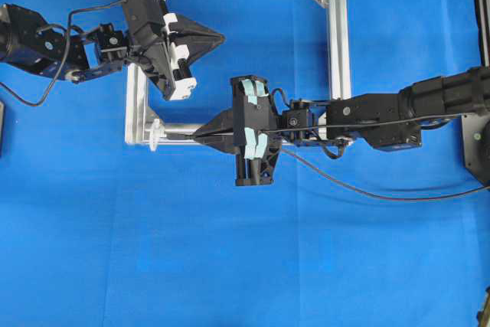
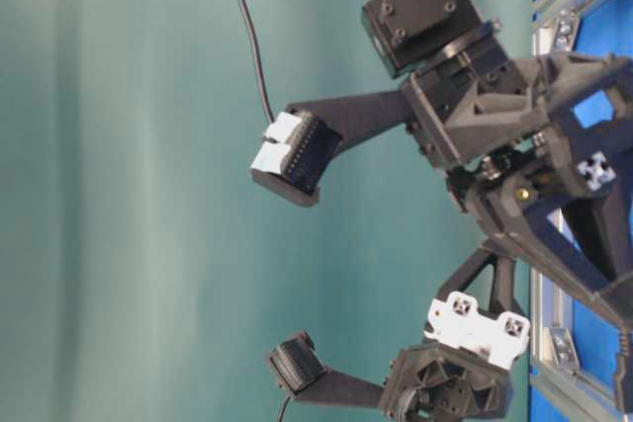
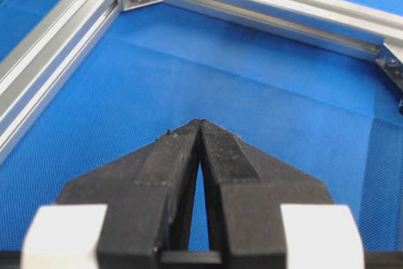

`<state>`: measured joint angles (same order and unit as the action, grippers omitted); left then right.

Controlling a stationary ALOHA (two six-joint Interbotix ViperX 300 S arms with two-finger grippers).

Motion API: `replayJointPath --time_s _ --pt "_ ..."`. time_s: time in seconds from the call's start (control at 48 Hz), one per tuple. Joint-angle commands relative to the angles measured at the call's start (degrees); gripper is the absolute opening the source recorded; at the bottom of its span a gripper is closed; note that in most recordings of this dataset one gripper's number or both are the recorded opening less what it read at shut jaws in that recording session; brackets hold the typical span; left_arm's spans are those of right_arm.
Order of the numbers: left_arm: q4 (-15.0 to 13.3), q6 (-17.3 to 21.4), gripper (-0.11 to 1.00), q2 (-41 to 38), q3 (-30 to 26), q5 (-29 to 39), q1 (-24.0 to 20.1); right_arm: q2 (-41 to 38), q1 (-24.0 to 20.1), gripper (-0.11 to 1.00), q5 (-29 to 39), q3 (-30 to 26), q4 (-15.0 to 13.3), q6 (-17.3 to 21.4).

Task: Insert the wire through the string loop located on the left side.
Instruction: 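Push the USB plug through the white zip-tie loop with the right gripper, then move the left gripper right, opened, toward the plug tip past the loop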

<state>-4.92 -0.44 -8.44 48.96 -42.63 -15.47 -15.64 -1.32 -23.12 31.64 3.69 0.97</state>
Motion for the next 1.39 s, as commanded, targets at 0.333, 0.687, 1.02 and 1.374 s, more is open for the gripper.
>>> replayJointPath --time_s 0.333,0.687,1.02,1.374 --pt "0.09 -0.09 0.0 1.93 -0.44 -0.26 0.09 -3.87 0.35 0.0 0.0 -8.79 0.0 0.09" --pt "0.09 -0.18 0.0 1.93 -0.44 -0.26 0.0 -7.47 0.53 0.0 2.2 -14.06 0.0 0.09" --pt "0.18 -0.09 0.0 2.46 0.26 -0.26 0.09 -7.47 0.53 0.0 2.29 -14.06 0.0 0.09" --pt "0.18 0.0 0.0 13.54 12.39 -0.62 0.09 -7.38 0.53 0.0 2.72 -13.97 0.0 0.18"
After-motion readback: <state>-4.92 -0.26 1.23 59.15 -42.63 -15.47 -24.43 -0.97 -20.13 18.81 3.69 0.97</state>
